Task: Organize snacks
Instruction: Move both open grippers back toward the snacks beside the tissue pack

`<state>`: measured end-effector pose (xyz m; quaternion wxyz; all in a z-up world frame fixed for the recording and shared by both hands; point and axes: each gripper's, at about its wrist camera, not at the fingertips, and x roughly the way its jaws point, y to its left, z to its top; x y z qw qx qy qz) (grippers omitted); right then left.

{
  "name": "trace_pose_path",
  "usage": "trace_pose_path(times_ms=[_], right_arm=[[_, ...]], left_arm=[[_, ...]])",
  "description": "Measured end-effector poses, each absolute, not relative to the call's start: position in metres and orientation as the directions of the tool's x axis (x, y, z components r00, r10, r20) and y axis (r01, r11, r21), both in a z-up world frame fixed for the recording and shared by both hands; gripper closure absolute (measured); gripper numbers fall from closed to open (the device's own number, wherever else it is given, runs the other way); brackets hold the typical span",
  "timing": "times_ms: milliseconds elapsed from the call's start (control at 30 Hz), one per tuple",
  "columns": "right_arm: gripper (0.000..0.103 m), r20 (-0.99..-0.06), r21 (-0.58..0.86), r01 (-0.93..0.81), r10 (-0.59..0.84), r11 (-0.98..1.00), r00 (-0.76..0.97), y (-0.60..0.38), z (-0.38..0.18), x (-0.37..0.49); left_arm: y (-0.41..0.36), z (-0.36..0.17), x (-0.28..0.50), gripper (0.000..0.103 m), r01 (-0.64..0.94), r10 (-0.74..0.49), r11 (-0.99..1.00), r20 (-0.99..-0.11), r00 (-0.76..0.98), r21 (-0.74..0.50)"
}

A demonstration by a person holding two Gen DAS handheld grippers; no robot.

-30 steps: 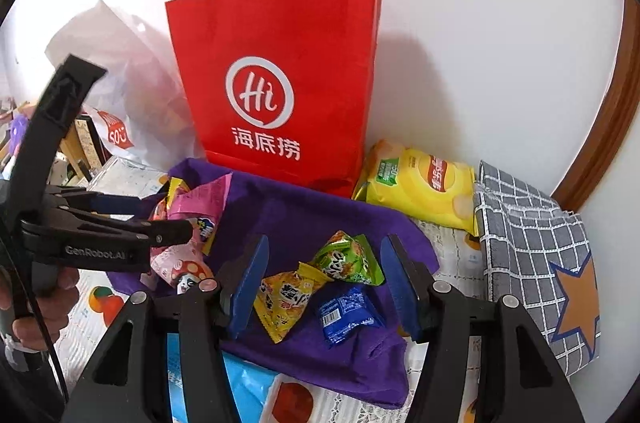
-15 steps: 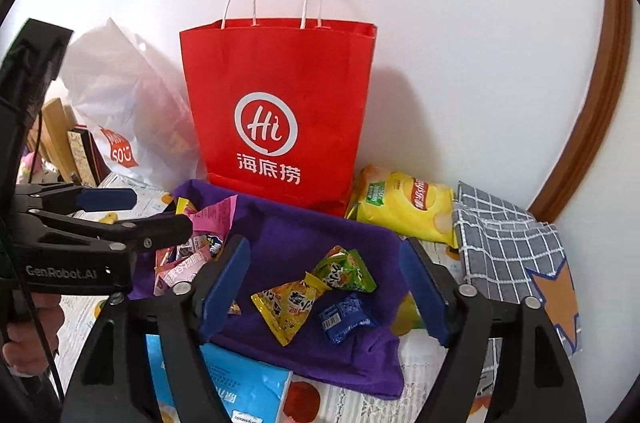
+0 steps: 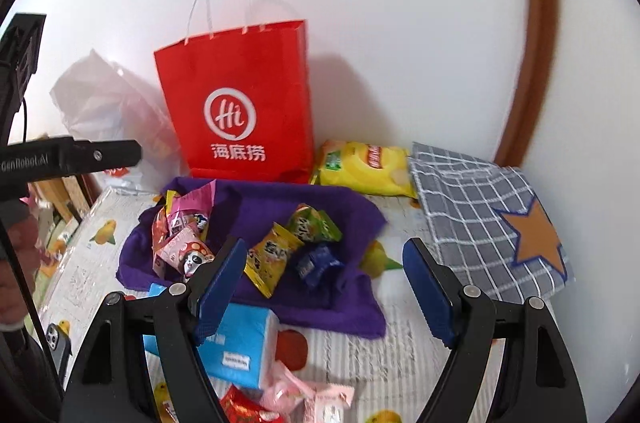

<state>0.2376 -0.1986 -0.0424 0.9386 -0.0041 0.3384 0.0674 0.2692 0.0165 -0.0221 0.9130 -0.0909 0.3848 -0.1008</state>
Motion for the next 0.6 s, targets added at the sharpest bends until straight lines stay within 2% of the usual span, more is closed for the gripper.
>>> trace_pose_path(times_ms=[167,400,533,600], right_arm=[[0.023,-0.630,0.096,-0.075,0.119,0.993,0.767,-0.224,-0.047,0.207],[0.023,-0.618,0.077,-0.027,0.069,0.997,0.783,-0.245,-0.046,0.163],[0.023,-0.590,0.070,0.000,0.042,0.998,0.806,-0.252,-0.045,0.145],[0.023,-0.594,0.111,-0.002,0.068,0.994,0.801,-0.255,-0.048,0.140]], left_arm=[[0.013,-0.007,0.249,0.019,0.139,-0.260,0.963,-0.645,0.719,-0.232],[-0.006,0.007,0.221,0.019,0.164,-0.244,0.969,-0.608,0.755,-0.185],[-0.016,0.002,0.201,0.020,0.178,-0.244,0.970,-0.627,0.740,-0.167],[-0.017,0.002,0.189,0.021,0.183,-0.238,0.971,-0.626,0.742,-0.152]])
